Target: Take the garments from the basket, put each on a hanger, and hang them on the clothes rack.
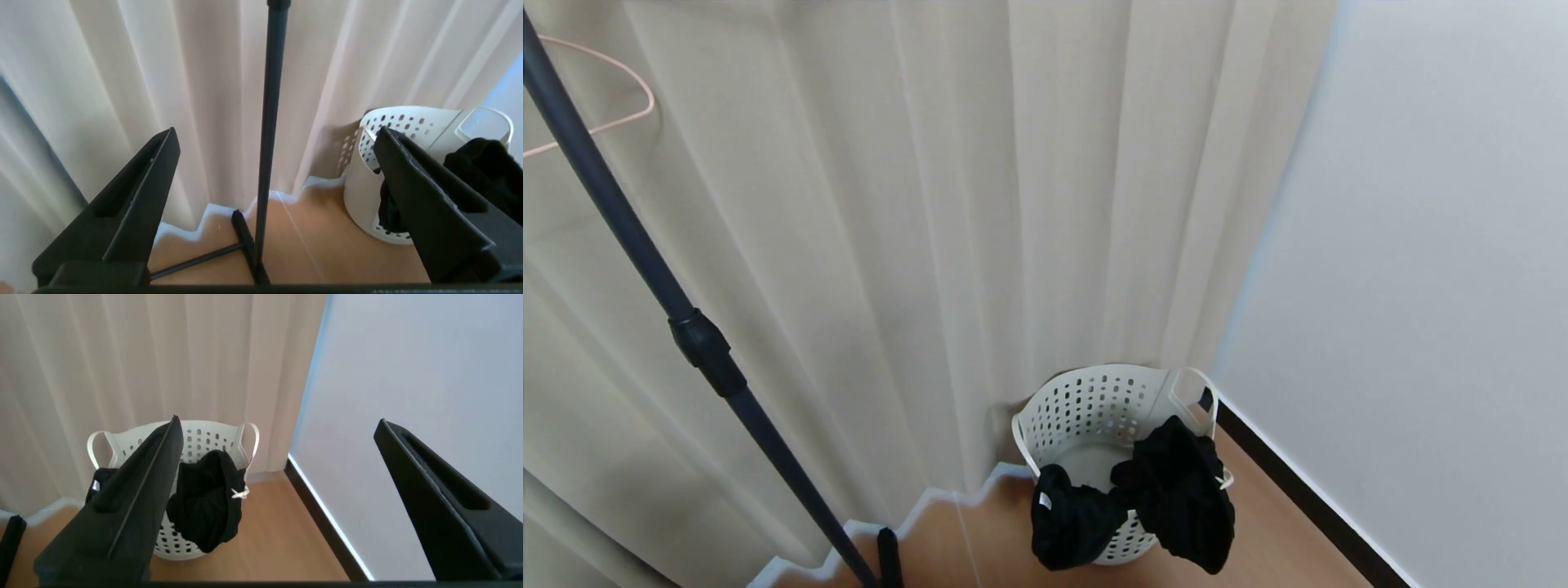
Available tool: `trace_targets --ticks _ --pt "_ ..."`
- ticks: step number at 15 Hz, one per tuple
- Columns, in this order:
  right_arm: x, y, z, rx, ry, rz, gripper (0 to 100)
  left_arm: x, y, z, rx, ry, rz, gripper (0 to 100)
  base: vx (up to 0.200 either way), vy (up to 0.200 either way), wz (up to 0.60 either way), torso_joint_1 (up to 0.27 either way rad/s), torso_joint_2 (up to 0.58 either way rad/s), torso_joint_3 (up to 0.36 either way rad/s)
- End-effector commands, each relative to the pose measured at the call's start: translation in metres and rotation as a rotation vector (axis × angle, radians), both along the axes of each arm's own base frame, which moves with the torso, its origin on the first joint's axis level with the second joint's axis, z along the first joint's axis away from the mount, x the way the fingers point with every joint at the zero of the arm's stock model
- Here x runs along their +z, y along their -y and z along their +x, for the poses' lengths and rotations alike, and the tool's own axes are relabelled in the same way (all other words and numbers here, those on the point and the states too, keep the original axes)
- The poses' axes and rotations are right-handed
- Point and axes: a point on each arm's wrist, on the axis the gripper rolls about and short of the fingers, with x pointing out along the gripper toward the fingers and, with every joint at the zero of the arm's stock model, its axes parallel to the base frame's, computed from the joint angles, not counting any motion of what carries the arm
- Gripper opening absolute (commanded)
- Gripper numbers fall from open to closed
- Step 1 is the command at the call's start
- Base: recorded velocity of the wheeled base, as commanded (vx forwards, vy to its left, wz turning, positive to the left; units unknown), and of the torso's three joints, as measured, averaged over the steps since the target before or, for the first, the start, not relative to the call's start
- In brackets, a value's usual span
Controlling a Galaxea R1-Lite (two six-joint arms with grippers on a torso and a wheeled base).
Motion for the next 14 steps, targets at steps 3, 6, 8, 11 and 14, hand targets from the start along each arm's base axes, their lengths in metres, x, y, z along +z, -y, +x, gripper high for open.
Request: trace_targets --ticks 3,6,8,11,14 --pt "0.0001 0.0 0.0 0.002 0.0 0.0 100 0.0001 0.0 0.0001 0.001 -0.001 0.0 100 0.0 0.0 0.0 -0.001 0.13 -0.085" --pt "0.0001 0.0 0.0 0.002 0.0 0.001 100 0.0001 0.0 0.0001 0.001 -0.001 0.0 100 0.0 0.0 0.0 0.007 0.02 -0.18" --pt "0.0001 0.0 0.0 0.0 0.0 0.001 100 0.0001 0.0 0.0001 0.001 -0.001 0.0 100 0.0 0.0 0.0 0.005 0.01 -0.193" --pt "0.0001 0.0 0.0 0.002 0.0 0.001 100 0.0001 0.0 0.0001 0.001 -0.001 0.0 100 0.0 0.0 0.0 0.001 0.01 -0.198" --pt "0.0001 0.0 0.0 0.0 0.0 0.003 100 0.0001 0.0 0.0001 0.001 -0.001 0.0 100 0.0 0.0 0.0 0.001 0.0 -0.194"
